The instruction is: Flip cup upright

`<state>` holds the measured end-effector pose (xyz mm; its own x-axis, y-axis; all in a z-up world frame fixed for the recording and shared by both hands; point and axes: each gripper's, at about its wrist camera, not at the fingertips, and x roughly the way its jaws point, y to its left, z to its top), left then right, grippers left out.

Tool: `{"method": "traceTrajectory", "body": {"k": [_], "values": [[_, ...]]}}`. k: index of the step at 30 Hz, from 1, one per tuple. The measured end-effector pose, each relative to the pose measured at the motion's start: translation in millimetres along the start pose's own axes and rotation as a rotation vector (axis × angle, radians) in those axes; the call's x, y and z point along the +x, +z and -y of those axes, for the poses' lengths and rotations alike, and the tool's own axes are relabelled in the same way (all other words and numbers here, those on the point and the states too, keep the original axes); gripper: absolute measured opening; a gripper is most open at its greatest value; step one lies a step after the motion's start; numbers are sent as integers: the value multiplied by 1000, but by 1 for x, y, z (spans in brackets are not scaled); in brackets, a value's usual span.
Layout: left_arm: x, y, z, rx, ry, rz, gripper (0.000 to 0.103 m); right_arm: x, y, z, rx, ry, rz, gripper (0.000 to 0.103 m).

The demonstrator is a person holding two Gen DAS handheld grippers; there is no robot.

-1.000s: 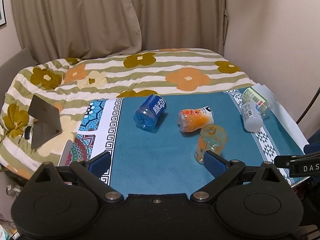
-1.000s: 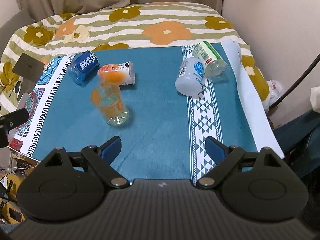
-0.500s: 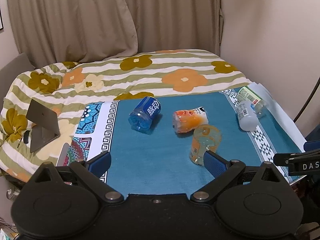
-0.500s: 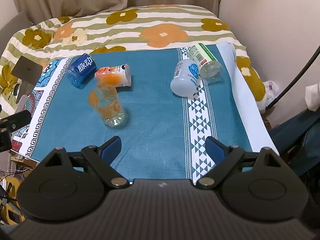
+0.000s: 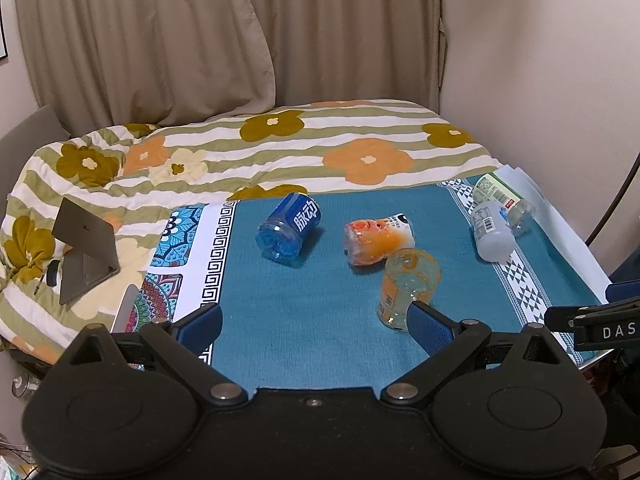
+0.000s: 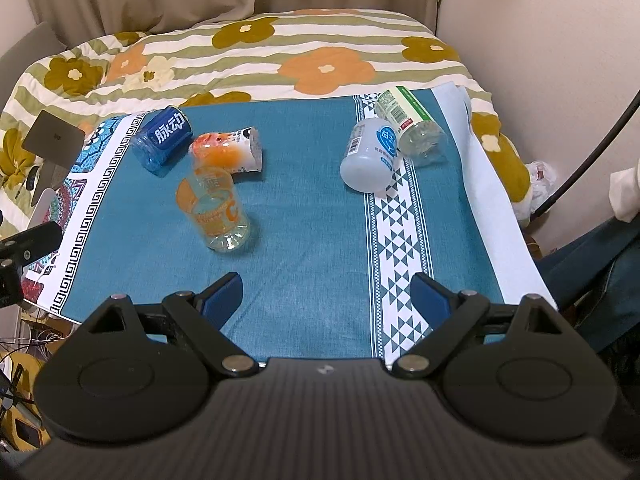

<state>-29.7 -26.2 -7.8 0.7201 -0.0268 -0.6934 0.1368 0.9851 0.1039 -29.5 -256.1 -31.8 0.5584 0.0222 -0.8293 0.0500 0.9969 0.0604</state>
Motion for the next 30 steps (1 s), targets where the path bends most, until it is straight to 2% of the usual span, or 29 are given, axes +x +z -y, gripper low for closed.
{"method": "traceTrajectory", "body": {"k": [30], "values": [[2, 6, -10, -24, 10, 7, 101, -1, -1, 2, 5, -9, 2, 103]]}}
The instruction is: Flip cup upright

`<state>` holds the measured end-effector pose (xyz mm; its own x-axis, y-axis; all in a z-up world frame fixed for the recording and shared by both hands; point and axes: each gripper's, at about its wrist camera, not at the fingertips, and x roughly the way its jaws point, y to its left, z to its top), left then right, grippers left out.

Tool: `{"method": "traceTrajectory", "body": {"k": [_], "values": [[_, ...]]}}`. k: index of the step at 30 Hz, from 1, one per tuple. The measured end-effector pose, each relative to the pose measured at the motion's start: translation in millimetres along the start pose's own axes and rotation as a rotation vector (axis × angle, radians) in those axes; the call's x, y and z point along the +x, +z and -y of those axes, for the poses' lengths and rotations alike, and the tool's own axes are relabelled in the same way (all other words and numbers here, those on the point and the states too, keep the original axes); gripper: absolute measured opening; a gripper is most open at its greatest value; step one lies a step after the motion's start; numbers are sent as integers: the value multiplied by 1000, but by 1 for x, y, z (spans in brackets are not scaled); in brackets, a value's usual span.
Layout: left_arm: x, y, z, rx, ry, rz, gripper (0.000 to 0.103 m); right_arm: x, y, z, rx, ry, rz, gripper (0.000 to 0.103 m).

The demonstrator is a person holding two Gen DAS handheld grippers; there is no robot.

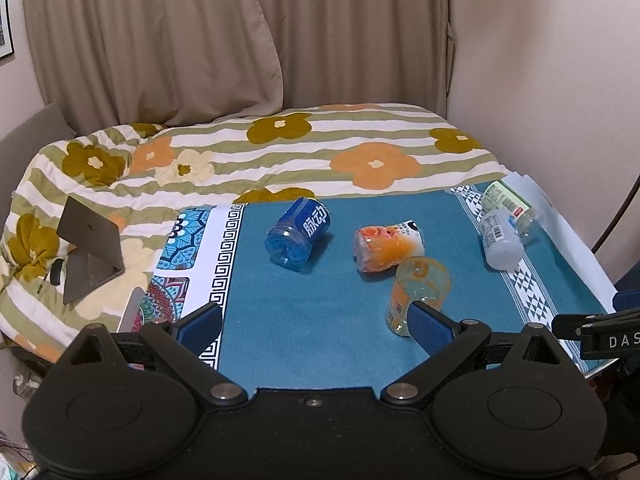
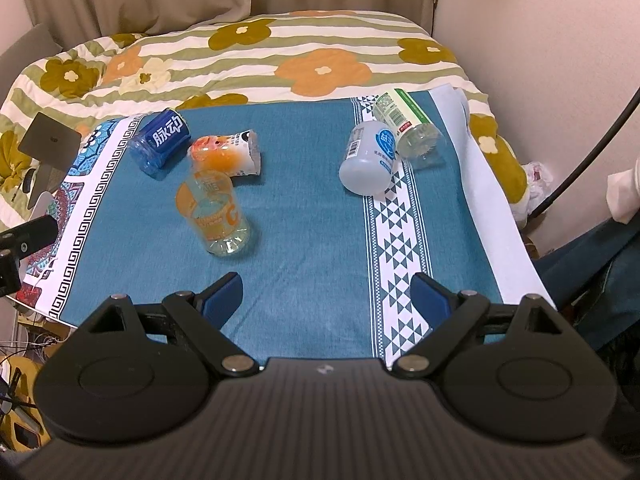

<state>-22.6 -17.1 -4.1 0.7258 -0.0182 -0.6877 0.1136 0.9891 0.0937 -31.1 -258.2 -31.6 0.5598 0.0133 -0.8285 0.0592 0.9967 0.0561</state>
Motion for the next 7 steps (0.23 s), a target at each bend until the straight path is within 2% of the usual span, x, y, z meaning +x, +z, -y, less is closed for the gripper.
{"method": "traceTrajectory", "body": {"k": [7], "values": [[5, 1, 0, 12, 0, 5, 101, 2, 4, 0, 3, -6, -9, 103]]}}
